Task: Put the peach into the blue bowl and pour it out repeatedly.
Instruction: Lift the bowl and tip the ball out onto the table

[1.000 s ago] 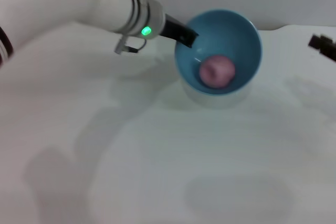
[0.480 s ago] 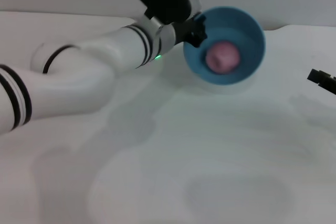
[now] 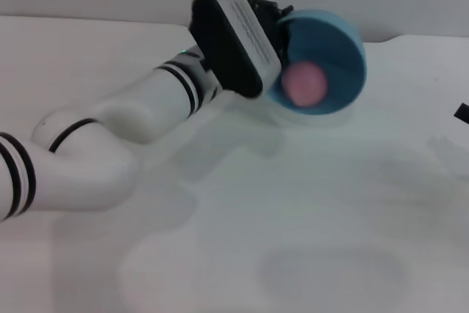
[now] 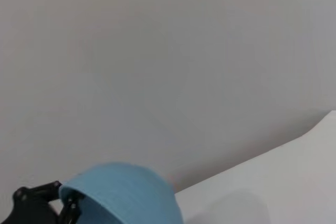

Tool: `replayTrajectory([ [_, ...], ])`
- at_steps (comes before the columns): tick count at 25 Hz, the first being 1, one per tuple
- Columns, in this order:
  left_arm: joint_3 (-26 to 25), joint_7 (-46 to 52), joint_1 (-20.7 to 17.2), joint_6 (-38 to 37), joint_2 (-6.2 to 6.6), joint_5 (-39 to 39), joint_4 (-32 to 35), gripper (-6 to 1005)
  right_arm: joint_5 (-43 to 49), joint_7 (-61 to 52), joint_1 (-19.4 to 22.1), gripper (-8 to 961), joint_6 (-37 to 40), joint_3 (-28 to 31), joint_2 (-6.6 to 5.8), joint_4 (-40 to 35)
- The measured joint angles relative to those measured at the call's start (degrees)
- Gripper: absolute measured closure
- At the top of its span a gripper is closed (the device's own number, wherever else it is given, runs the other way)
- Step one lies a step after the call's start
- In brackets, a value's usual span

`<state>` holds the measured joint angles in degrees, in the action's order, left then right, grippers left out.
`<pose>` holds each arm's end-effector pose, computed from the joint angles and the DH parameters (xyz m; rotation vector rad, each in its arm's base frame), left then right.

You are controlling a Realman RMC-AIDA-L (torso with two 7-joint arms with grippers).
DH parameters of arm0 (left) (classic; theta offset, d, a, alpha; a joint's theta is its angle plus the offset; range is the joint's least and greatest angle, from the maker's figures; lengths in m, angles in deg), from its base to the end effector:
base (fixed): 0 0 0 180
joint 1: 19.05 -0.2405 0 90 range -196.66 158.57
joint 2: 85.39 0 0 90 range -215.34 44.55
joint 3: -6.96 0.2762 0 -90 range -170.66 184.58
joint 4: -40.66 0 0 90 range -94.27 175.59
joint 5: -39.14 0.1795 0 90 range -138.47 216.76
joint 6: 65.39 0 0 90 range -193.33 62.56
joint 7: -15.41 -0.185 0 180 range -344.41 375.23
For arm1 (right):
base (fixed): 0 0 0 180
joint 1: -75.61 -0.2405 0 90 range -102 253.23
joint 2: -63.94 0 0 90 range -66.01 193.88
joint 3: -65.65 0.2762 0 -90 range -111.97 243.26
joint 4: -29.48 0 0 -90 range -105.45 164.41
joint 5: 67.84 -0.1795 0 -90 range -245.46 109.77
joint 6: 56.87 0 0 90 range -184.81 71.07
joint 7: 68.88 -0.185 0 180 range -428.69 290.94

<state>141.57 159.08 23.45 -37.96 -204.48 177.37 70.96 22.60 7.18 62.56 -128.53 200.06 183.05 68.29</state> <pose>-0.1688 0.4292 -0.1272 -2.1474 0.2667 -0.1815 0.3315 0.3114 -0.0035 -1.9349 1.4312 0.9640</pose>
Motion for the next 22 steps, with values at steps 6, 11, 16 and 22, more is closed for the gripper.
replayTrajectory([
  [6,4.0,-15.4,0.2,1.6,0.00,-9.9,1.4,1000,0.0,0.0,0.0,547,0.0,-0.3,-0.02,-0.7],
  [11,4.6,-17.2,0.3,2.5,0.00,-11.3,1.3,1000,0.5,0.0,0.0,540,0.1,-0.4,-0.08,-0.8],
  [16,5.4,-17.3,-0.8,5.9,0.00,-11.6,0.8,1000,0.6,0.4,-0.4,533,0.6,-0.1,-0.11,-1.6],
  [22,4.9,-16.0,-1.1,7.0,0.00,-18.2,1.3,1001,0.5,0.7,-0.8,525,1.0,-0.5,-0.11,-2.0],
])
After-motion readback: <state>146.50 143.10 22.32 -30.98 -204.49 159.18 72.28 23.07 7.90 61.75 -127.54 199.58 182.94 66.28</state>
